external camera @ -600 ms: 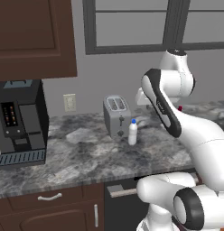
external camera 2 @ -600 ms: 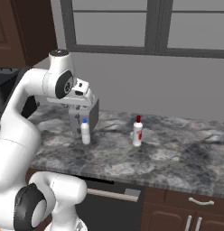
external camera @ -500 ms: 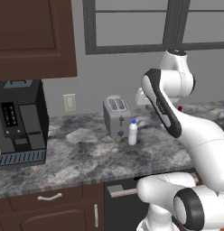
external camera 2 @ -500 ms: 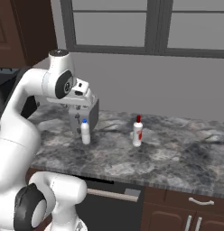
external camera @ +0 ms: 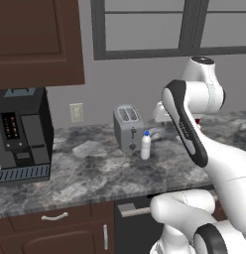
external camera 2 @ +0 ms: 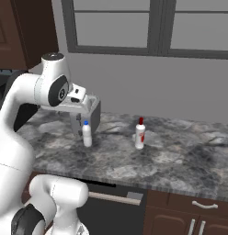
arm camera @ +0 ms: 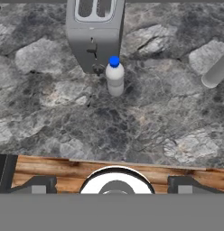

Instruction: Move the drinks to the dining counter.

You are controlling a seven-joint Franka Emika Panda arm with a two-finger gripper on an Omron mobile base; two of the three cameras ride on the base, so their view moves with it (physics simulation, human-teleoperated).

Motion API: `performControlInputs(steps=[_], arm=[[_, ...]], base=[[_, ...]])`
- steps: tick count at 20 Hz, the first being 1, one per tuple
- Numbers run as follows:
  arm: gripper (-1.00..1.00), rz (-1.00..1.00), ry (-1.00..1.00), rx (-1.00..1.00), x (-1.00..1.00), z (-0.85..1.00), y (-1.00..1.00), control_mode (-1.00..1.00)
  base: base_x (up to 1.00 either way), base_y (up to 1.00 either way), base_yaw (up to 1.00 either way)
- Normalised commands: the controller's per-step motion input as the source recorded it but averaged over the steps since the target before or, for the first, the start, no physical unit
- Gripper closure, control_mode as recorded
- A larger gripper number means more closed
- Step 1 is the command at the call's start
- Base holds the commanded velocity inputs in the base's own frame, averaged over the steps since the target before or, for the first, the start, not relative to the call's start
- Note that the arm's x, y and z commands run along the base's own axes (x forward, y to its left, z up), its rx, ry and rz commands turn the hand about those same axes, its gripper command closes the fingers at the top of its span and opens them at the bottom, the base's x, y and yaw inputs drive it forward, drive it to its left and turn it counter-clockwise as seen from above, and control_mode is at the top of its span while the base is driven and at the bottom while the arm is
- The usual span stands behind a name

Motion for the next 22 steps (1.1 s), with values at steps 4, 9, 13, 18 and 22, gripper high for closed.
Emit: performControlInputs(steps=[4,9,13,18,22], arm=[[-1.00,0.00,0.02,0.00,-0.32,-0.07,0.00,-1.00],[-1.00,0.02,0.10,0.00,0.00,-0.20,0.01,-1.00],[-1.00,0.07,0.08,-0.03,0.09,-0.19,0.14,-1.00],[-1.00,0.06,0.14,-0.03,0.30,-0.15,0.17,-1.00],[-1.00,0.07,0.05,0.00,0.24,-0.04,0.00,-1.00]], base=[[0.00,0.00,0.00],[0.00,0.00,0.00],[0.00,0.00,0.00],[0.00,0.00,0.00],[0.00,0.00,0.00]])
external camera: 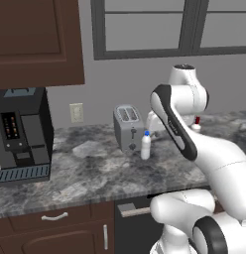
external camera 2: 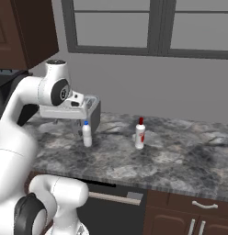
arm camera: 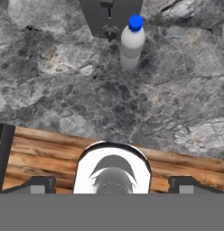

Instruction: Move the drinks to the dining counter.

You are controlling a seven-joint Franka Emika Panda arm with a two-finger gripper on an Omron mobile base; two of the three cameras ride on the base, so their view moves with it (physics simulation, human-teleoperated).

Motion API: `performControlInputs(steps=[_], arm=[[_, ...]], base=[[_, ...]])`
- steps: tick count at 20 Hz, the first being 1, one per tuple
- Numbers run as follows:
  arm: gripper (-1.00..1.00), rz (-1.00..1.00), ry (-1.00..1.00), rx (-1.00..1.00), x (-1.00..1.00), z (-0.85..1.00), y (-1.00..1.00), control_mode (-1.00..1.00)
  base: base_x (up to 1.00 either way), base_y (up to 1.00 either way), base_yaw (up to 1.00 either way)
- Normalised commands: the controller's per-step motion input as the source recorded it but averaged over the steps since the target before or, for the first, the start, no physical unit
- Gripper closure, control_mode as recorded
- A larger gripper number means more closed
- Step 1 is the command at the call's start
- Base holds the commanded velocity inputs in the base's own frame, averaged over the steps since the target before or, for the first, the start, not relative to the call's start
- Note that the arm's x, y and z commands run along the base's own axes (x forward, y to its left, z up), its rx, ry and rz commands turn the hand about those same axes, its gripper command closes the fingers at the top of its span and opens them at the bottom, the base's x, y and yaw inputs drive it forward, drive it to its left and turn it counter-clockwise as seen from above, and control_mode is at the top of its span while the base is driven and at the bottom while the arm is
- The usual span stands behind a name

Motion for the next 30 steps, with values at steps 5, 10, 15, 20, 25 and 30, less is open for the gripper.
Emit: performControlInputs(steps=[5,10,15,20,25,30], arm=[[-1.00,0.04,0.00,0.00,0.30,-0.02,0.00,-1.00],[-1.00,0.02,0.00,-0.01,0.37,-0.18,0.00,-1.00],[-1.00,0.05,-0.01,0.00,0.39,-0.27,0.00,-1.00],[-1.00,0.06,0.07,0.00,0.34,-0.22,0.00,-1.00],[-1.00,0.01,0.04,0.00,0.29,-0.17,0.00,-1.00],[-1.00,0.00,-0.02,0.00,0.27,-0.07,0.00,-1.00]], base=[[0.00,0.00,0.00],[0.00,0.00,0.00],[0.00,0.00,0.00],[0.00,0.00,0.00],[0.00,0.00,0.00],[0.00,0.00,0.00]])
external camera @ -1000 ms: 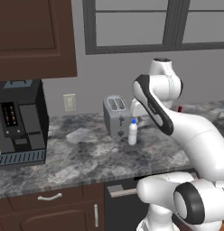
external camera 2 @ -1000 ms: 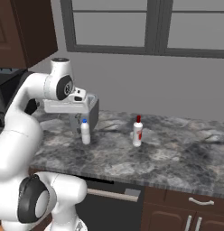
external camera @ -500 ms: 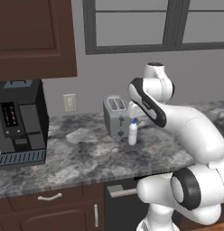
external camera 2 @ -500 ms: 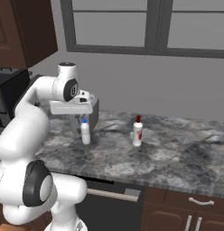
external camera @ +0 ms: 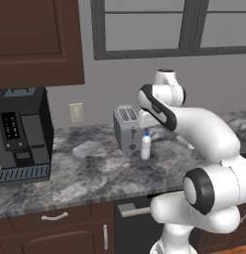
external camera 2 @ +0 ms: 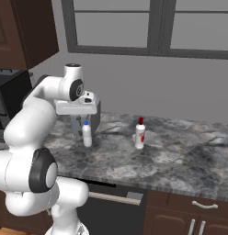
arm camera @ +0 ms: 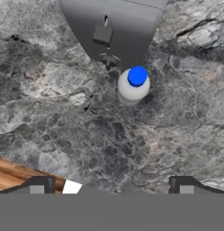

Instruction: Move the drinks to the dining counter.

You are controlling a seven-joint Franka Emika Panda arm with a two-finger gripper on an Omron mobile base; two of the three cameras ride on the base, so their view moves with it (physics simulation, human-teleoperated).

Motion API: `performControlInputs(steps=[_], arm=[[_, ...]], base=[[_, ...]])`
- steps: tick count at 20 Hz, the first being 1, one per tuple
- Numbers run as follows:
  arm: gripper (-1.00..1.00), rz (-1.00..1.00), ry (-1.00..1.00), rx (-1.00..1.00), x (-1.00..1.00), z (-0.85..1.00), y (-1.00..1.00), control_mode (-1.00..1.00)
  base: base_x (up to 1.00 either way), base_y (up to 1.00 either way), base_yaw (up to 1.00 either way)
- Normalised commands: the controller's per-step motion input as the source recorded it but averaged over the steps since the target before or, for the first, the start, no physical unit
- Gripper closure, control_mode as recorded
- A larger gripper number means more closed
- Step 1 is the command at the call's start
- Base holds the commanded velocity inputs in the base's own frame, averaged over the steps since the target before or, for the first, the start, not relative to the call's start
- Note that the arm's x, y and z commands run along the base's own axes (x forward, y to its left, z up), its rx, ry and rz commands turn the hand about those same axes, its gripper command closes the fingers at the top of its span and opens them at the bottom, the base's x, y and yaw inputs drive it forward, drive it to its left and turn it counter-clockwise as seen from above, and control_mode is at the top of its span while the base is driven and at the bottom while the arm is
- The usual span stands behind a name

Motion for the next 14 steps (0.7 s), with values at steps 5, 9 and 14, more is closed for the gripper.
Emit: performControlInputs(steps=[5,9,14], arm=[[-1.00,0.00,-0.03,0.00,0.24,-0.04,0.00,-1.00],[-1.00,0.00,-0.07,0.00,0.22,-0.06,0.00,-1.00],[-1.00,0.00,-0.10,0.00,0.16,-0.10,0.00,-1.00]], base=[[0.00,0.00,0.00],[0.00,0.00,0.00],[0.00,0.00,0.00]])
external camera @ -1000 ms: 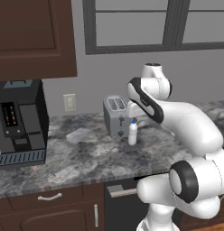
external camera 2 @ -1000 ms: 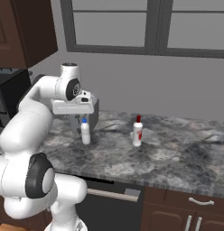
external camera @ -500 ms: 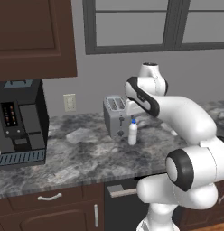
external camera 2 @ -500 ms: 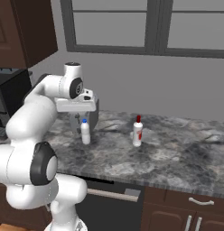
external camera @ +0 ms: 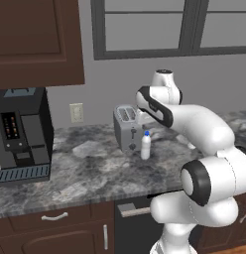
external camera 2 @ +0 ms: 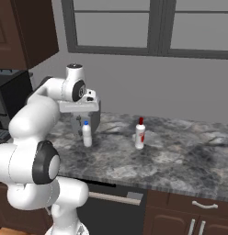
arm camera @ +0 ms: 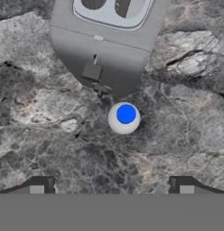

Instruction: Move the drinks to the dining counter.

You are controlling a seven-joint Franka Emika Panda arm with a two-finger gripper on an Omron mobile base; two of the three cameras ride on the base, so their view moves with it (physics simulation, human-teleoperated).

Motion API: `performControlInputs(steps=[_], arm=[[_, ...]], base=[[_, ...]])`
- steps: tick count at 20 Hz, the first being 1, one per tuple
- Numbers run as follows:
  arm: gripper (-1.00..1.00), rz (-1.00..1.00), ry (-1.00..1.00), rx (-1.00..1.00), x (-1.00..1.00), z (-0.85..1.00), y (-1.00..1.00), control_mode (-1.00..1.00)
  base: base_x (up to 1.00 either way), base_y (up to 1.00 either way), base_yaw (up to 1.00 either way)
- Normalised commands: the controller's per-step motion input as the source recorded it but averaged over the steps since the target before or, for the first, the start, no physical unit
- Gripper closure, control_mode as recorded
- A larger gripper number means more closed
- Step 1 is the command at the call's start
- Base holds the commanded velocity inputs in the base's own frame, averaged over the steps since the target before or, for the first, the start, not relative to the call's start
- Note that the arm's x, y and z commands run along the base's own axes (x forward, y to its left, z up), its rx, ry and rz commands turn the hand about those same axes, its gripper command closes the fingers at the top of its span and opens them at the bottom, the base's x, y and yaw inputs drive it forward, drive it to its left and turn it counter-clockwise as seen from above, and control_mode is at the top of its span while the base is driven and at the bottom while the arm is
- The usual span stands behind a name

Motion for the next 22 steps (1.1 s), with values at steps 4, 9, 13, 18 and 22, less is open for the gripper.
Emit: performControlInputs(steps=[4,9,13,18,22], arm=[[-1.00,0.00,-0.06,0.00,0.12,-0.13,0.00,-1.00],[-1.00,0.00,0.00,0.00,0.04,-0.13,0.00,-1.00],[-1.00,0.00,0.00,0.00,0.07,-0.15,0.00,-1.00],[-1.00,0.00,0.00,0.00,0.04,-0.13,0.00,-1.00],[-1.00,0.00,-0.01,0.00,0.08,-0.16,0.00,-1.00]], base=[[0.00,0.00,0.00],[0.00,0.00,0.00],[0.00,0.00,0.00],[0.00,0.00,0.00],[0.00,0.00,0.00]])
